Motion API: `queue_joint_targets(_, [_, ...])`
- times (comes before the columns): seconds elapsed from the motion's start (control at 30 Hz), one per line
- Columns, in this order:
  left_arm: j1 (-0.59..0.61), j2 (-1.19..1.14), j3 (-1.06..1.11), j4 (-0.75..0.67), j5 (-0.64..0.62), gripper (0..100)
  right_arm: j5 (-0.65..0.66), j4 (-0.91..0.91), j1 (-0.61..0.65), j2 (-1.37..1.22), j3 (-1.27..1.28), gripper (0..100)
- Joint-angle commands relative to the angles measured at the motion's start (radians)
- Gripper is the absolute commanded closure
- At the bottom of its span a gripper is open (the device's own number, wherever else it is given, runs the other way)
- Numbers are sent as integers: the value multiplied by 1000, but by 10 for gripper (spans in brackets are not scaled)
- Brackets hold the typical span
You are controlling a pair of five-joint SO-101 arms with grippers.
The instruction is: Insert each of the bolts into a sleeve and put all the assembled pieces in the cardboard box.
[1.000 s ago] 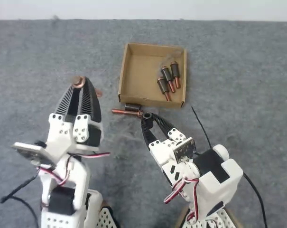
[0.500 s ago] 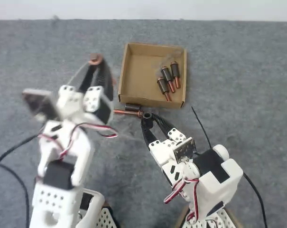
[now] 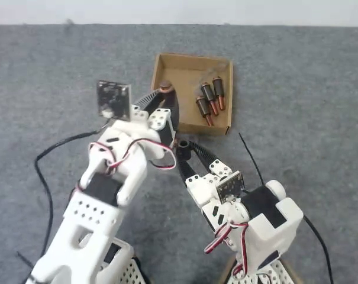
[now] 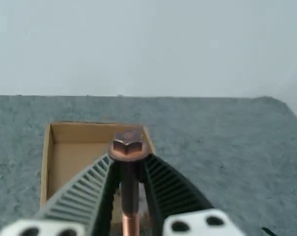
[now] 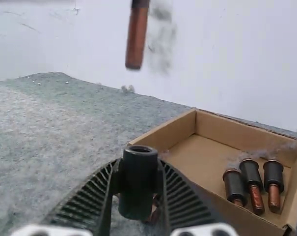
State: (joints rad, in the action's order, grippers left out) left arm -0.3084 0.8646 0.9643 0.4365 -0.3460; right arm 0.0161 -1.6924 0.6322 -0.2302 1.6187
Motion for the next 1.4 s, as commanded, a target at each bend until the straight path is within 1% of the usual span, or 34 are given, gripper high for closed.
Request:
queue_joint_targets(0.0, [2,-68,-61,-87,8,988,-9,-4,10,21,11,991])
queue_joint_targets(0.27, [2,-109,-50,-95,9,988,-9,-4,10,13,-8,991])
queue_joint_targets(0.33, [-5,-109,-24,-120,9,988,-9,-4,10,13,-8,991])
queue_joint_targets(0.4, [-6,-109,22,-198,9,988,-9,-4,10,13,-8,991])
queue_joint_targets(0.53, [-2,-103,150,-402,9,988,-9,-4,10,13,-8,991])
queue_joint_targets(0.6, [-8,-103,197,-448,9,988,-9,-4,10,13,-8,991])
queue_joint_targets(0.97, [-78,-101,254,-453,9,988,-9,-4,7,13,-8,991])
queue_joint_targets(1.27, [-86,-100,286,-453,8,988,-9,5,5,13,-9,991])
queue_joint_targets(1.37, [-81,-54,302,-451,8,988,-9,7,4,12,-15,991])
